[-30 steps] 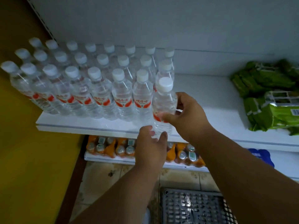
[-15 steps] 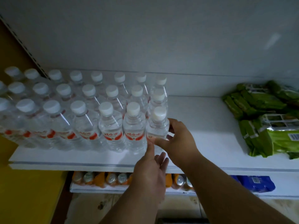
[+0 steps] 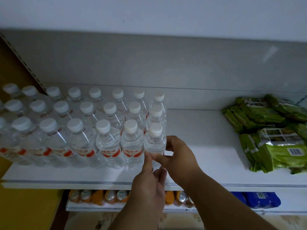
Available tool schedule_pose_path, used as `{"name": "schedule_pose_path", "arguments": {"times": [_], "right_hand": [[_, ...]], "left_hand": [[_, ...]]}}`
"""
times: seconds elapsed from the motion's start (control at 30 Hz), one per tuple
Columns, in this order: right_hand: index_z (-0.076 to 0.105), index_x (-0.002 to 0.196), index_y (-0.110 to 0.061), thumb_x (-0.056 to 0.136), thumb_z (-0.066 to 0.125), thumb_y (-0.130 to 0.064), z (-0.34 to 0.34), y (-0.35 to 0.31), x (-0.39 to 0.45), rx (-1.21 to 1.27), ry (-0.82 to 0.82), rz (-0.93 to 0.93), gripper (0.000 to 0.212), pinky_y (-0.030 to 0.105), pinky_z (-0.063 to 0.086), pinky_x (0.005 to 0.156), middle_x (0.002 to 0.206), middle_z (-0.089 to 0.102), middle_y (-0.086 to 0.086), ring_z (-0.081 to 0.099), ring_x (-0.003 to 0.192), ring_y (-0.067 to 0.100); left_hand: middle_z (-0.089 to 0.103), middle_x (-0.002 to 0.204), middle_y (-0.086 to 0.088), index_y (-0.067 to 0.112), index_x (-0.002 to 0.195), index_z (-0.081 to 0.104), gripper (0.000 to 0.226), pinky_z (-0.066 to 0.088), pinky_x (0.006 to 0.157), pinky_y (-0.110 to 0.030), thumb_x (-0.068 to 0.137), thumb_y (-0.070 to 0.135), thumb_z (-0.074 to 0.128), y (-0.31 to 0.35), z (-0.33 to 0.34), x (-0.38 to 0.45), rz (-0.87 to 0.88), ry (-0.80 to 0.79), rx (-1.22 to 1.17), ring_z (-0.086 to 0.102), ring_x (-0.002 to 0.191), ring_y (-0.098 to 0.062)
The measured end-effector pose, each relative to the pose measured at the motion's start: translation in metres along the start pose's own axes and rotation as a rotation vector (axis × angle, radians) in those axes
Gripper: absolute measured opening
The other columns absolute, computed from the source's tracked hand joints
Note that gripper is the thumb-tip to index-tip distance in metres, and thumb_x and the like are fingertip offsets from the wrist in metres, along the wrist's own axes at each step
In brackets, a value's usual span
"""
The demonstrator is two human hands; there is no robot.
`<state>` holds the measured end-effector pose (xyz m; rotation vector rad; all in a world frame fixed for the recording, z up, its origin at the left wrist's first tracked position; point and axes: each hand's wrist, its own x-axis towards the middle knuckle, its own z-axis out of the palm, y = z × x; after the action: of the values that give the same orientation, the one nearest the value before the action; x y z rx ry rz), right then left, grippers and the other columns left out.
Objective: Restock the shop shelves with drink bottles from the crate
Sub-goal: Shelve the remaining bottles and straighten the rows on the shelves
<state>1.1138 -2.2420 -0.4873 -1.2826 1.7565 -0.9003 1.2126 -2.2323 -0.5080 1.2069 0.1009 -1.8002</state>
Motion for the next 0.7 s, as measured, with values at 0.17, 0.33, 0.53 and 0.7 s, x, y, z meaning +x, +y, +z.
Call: {"name": "schedule_pose_path", "arguments": {"times": [0.17, 0.33, 0.53, 0.7], "right_hand": [[0.061, 0.124, -0.035, 0.078, 0.083, -0.042, -0.0010, -0.0004, 0.0013, -0.037, -0.011, -0.012, 0.051, 0.028, 0.054, 0.094, 0.119, 0.064, -0.016, 0.061, 0.110, 0.002], [0.061, 0.125, -0.035, 0.079, 0.083, -0.041, -0.0002, -0.0010, 0.0015, -0.055, -0.006, -0.012, 0.051, 0.027, 0.054, 0.094, 0.120, 0.065, -0.016, 0.061, 0.109, 0.001], [0.062, 0.128, -0.034, 0.082, 0.080, -0.043, 0.0029, -0.0037, -0.0030, -0.075, 0.011, -0.012, 0.050, 0.034, 0.054, 0.099, 0.121, 0.067, -0.015, 0.062, 0.112, 0.005], [0.066, 0.122, -0.032, 0.087, 0.075, -0.046, 0.0056, -0.0039, -0.0039, -0.154, 0.022, -0.023, 0.039, 0.036, 0.055, 0.095, 0.114, 0.070, -0.012, 0.064, 0.106, 0.008]], "left_hand": [[0.062, 0.098, -0.006, 0.019, 0.121, 0.053, 0.059, 0.046, 0.112, -0.047, 0.074, 0.049, 0.072, -0.0022, -0.0008, -0.0003, 0.006, 0.017, -0.015, 0.066, 0.103, -0.024], [0.064, 0.098, -0.007, 0.018, 0.125, 0.055, 0.065, 0.049, 0.110, -0.046, 0.071, 0.049, 0.073, -0.0008, -0.0011, -0.0018, 0.000, 0.009, -0.004, 0.067, 0.104, -0.026], [0.063, 0.101, -0.010, 0.018, 0.123, 0.054, 0.071, 0.049, 0.110, -0.046, 0.063, 0.048, 0.078, 0.0029, -0.0038, -0.0020, -0.037, 0.000, -0.001, 0.066, 0.105, -0.025], [0.062, 0.104, -0.011, 0.014, 0.130, 0.052, 0.077, 0.049, 0.110, -0.046, 0.067, 0.050, 0.078, 0.0040, -0.0053, -0.0015, -0.057, -0.017, 0.053, 0.063, 0.112, -0.026]]}}
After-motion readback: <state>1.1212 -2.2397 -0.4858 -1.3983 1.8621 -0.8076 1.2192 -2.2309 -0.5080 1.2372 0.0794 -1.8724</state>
